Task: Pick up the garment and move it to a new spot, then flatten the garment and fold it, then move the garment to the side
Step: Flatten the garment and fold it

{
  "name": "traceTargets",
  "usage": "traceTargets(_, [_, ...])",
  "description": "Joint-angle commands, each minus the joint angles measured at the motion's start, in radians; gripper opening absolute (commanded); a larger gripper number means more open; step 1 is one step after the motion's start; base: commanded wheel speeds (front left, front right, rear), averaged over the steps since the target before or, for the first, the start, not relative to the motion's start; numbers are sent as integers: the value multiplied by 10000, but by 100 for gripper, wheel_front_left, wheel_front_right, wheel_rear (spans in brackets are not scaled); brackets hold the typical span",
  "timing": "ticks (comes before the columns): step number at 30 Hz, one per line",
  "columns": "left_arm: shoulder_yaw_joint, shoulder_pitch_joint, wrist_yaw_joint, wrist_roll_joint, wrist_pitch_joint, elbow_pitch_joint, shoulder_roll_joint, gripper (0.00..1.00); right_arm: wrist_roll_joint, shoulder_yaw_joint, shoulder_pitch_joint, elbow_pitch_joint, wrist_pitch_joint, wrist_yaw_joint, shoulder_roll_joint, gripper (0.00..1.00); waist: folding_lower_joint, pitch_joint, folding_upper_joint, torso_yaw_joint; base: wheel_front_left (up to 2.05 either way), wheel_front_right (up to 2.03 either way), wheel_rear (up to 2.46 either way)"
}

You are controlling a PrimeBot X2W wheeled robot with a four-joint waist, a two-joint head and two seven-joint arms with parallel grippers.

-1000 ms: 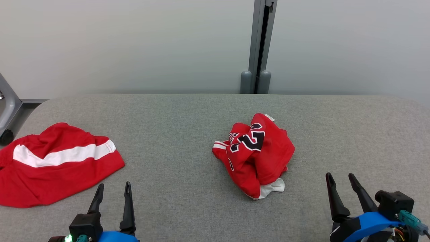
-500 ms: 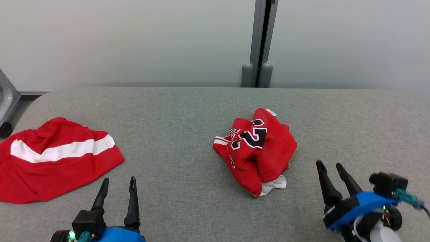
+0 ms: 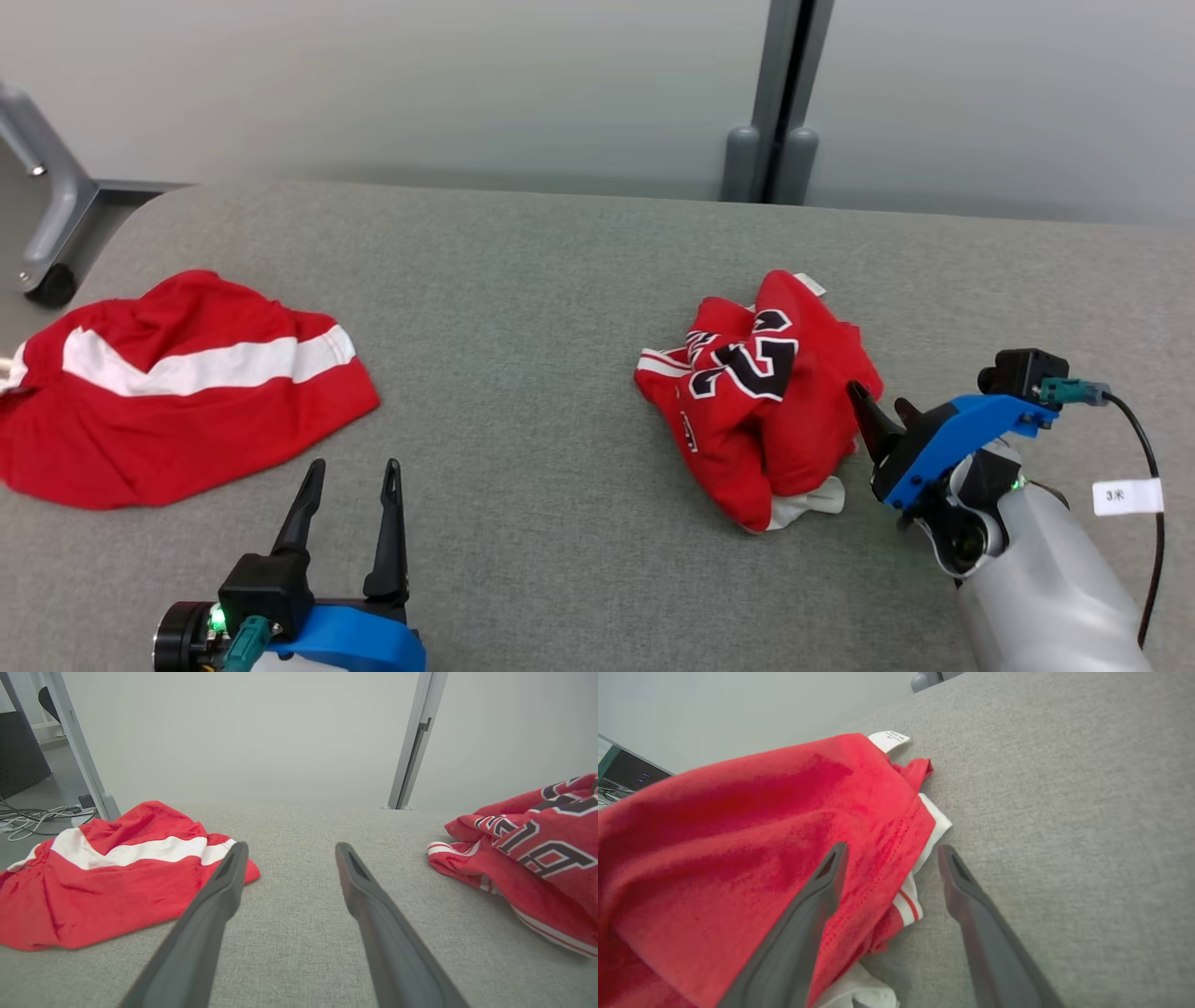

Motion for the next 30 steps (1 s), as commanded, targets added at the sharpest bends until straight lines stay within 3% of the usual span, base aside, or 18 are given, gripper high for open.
traceTargets(1, [-75, -176, 3, 73, -63, 25, -16, 100, 31, -9, -474, 621, -166, 5, -47, 100, -2, 200, -2, 237, 0, 0, 0])
traceTargets(10, [-137, -500, -88, 48, -92, -51, -97, 100, -228, -204, -2295, 3534, -1122, 5, -49, 100, -2, 676, -2, 761, 0, 0, 0])
traceTargets(11, [-145, -523, -85, 59, -97, -52, -103, 100, -145, -107, -2462, 3672, -1182, 5, -49, 46, -2, 706, -2, 789, 0, 0, 0])
traceTargets(13, [-151, -573, -59, 67, -93, -54, -111, 100, -174, 121, -2714, 3812, -1499, 5, -55, 0, -2, 749, -2, 819, 0, 0, 0])
traceTargets(22, [-82, -440, 53, -14, -123, 30, -66, 100, -946, 994, -3521, 3928, -3056, 5, -49, 0, -2, 438, -2, 630, 0, 0, 0])
traceTargets(30, [-110, -254, 99, -76, -117, -44, 5, 100, -430, 2319, -4112, 2183, -3113, 5, -43, 0, -2, -4, -2, 391, 0, 0, 0])
